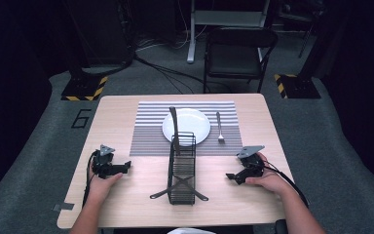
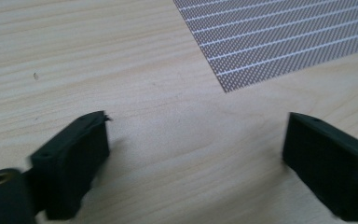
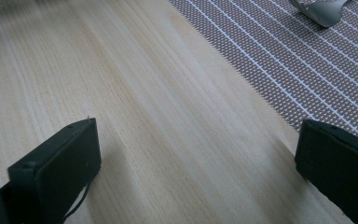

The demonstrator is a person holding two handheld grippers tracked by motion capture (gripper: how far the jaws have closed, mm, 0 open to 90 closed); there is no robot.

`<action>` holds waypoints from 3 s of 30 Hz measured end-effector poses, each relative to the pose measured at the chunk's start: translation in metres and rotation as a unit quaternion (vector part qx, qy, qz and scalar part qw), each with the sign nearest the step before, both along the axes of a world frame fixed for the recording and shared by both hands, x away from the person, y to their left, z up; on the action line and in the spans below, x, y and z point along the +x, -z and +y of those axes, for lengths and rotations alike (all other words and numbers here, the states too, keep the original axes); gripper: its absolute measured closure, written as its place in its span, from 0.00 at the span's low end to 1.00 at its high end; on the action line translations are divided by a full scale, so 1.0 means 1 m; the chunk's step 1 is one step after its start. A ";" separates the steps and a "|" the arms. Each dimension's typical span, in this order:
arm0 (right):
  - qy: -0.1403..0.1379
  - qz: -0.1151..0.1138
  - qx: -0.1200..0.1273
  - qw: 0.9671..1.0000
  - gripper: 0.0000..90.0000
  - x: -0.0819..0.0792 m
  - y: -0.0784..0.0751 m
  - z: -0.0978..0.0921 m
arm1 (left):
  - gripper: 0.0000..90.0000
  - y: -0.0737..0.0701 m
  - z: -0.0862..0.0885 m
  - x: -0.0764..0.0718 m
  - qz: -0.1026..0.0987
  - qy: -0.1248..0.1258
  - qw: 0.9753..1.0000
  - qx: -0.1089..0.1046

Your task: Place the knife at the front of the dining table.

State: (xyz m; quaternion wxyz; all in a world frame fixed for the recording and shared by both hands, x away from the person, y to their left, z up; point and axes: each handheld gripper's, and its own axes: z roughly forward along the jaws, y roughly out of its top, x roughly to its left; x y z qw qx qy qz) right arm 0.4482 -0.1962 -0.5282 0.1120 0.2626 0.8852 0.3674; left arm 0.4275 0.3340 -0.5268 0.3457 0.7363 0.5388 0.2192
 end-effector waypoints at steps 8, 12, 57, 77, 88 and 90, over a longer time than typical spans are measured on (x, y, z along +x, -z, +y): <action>-0.001 -0.003 -0.002 1.000 0.00 0.000 0.000 0.000 | 0.29 -0.023 -0.006 -0.003 0.019 0.035 0.998 -0.057; -0.001 -0.003 -0.002 1.000 0.00 0.000 0.000 0.000 | 0.31 -0.038 -0.013 -0.006 0.020 0.034 0.997 -0.062; 0.002 0.001 -0.001 1.000 0.00 -0.001 0.000 0.000 | 0.56 -0.134 -0.099 0.008 -0.019 0.152 0.987 -0.048; -0.003 -0.004 -0.002 1.000 0.00 0.000 0.000 -0.001 | 0.59 -0.147 -0.140 0.021 -0.040 0.189 0.980 -0.052; -0.001 -0.002 -0.001 1.000 0.00 0.000 0.000 0.000 | 0.60 -0.147 -0.160 0.030 -0.044 0.203 0.977 -0.058; -0.001 -0.001 -0.001 1.000 0.00 0.000 0.000 0.000 | 0.61 -0.147 -0.164 0.031 -0.043 0.207 0.976 -0.055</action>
